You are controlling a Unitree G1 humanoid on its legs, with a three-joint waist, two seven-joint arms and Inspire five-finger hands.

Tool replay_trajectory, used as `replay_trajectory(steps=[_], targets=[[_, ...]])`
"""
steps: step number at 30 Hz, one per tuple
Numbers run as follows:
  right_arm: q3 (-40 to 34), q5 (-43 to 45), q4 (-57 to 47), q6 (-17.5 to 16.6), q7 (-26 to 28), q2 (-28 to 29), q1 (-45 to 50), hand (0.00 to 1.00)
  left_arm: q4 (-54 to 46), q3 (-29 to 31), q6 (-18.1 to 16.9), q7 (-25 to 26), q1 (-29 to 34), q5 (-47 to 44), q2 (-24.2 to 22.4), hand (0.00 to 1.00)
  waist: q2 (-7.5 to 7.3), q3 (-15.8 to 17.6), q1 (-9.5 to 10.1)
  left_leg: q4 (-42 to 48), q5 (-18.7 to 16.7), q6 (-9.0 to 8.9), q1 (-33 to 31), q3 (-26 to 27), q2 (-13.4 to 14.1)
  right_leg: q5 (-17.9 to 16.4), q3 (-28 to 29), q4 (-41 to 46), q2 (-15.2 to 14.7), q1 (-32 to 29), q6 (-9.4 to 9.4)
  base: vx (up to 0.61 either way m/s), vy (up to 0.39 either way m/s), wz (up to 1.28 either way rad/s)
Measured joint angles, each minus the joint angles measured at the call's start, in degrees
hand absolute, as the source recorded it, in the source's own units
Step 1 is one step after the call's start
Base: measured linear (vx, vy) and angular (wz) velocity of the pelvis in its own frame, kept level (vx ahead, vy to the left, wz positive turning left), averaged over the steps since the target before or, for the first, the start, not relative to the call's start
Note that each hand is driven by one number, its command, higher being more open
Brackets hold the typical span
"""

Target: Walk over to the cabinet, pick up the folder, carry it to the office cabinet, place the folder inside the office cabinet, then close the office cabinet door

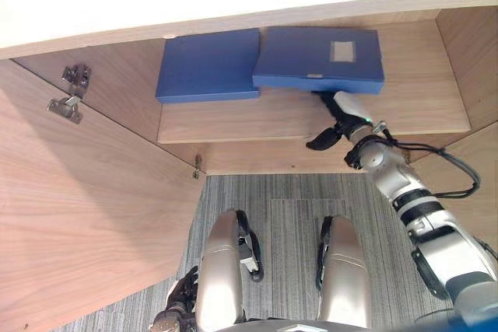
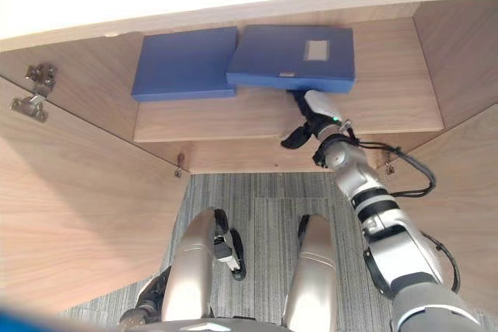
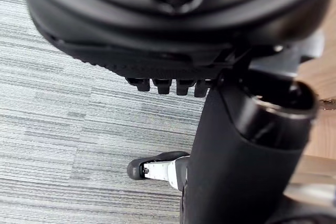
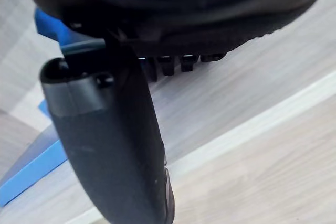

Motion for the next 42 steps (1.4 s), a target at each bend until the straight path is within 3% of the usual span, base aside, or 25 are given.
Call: replay_trajectory(steps=[3, 6, 11, 14, 25, 30, 34, 38, 42], targets=[[2.58, 1.39, -2.87, -1.68, 2.36, 0.15, 2.41, 1.0, 0.71, -0.01, 0.03, -0.1, -0.02, 0.04, 0.15, 1.0, -0.22, 0.11, -0.58, -1.05, 0.0, -0.23, 1.58, 0.14, 0.27, 0.09, -0.2, -1.1, 0.38, 1.68, 0.06, 0.09, 0.007, -0.06], [3.83, 8.33, -5.08, -2.34, 7.23, -1.29, 3.26, 1.0, 1.16, -0.05, 0.03, -0.8, -0.04, 0.04, 0.65, 1.0, -0.82, 0.14, -0.94, -2.11, 0.06, -0.4, 2.58, 0.26, 0.32, 0.29, -0.43, -2.14, 0.53, 2.69, 0.17, 0.08, 0.009, -0.02], [3.96, 30.99, -6.81, -2.64, 17.15, -6.55, 4.23, 1.0, 1.19, -0.02, 0.01, -3.98, 0.13, 0.02, 1.8, 1.0, -1.76, 0.28, -0.8, -2.93, 0.07, -0.4, 3.5, 0.46, 0.18, 0.49, -0.6, -3.4, 0.36, 3.73, 0.54, 0.06, 0.027, 0.01], [3.9, 36.25, -6.81, -2.84, 19.67, -8.43, 4.62, 1.0, 1.19, -0.01, -0.02, -5.04, 0.11, 0.01, 2.17, 1.0, -2.09, 0.39, -0.74, -3.48, 0.08, -0.38, 3.77, 0.84, 0.07, 0.58, -0.45, -3.85, 0.26, 3.94, 0.71, 0.06, 0.026, -0.02], [3.57, 35.72, -5.61, -3.28, 19.34, -7.87, 4.62, 1.0, 1.24, 0.06, -0.04, -4.87, 0.11, -0.01, 2.16, 1.0, -2.72, 0.78, 0.1, -5.3, 0.1, -0.33, 6.18, 1.81, 0.32, 1.18, -0.44, -5.72, 0.4, 5.73, 1.0, 0.03, 0.007, -0.03], [3.46, 30.18, -3.36, -3.4, 17.86, -6.11, 2.73, 1.0, 1.65, 0.13, -0.03, -4.65, 0.04, -0.01, 2.16, 1.0, -2.78, 0.75, -0.25, -6.57, 0.62, 0.15, 6.47, 2.33, 0.3, 2.47, -0.53, -7.43, 0.36, 5.83, 1.34, 0.02, 0.04, -0.05], [0.8, 23.75, 6.1, -3.21, 13.96, -1.78, -4.43, 1.0, 1.72, 0.09, 0.03, -3.88, -0.21, 0.02, 2.02, 1.0, -2.74, 0.78, -0.5, -6.56, 1.01, 0.51, 5.9, 2.29, 0.0, 3.09, -0.53, -7.54, 0.11, 5.42, 1.45, -0.01, 0.022, 0.03], [-4.68, 17.47, 14.57, -1.49, 8.84, 0.76, -9.96, 1.0, 1.05, 0.14, 0.03, -3.15, -0.86, -0.01, 1.36, 1.0, -2.42, 0.85, 1.1, -5.57, 1.25, 0.72, 4.05, 1.68, -0.61, 3.16, -0.87, -6.89, -0.59, 4.34, 1.47, 0.0, 0.033, 0.11], [-7.95, 12.54, 18.45, -1.11, 7.77, 1.74, -12.85, 1.0, 0.93, 0.17, 0.06, -2.93, -1.45, 0.0, 1.25, 1.0, -2.07, 1.04, 1.72, -4.3, 1.24, 0.73, 2.79, 1.45, -0.99, 3.14, -0.9, -5.98, -1.23, 3.43, 1.48, 0.02, 0.041, 0.08]])
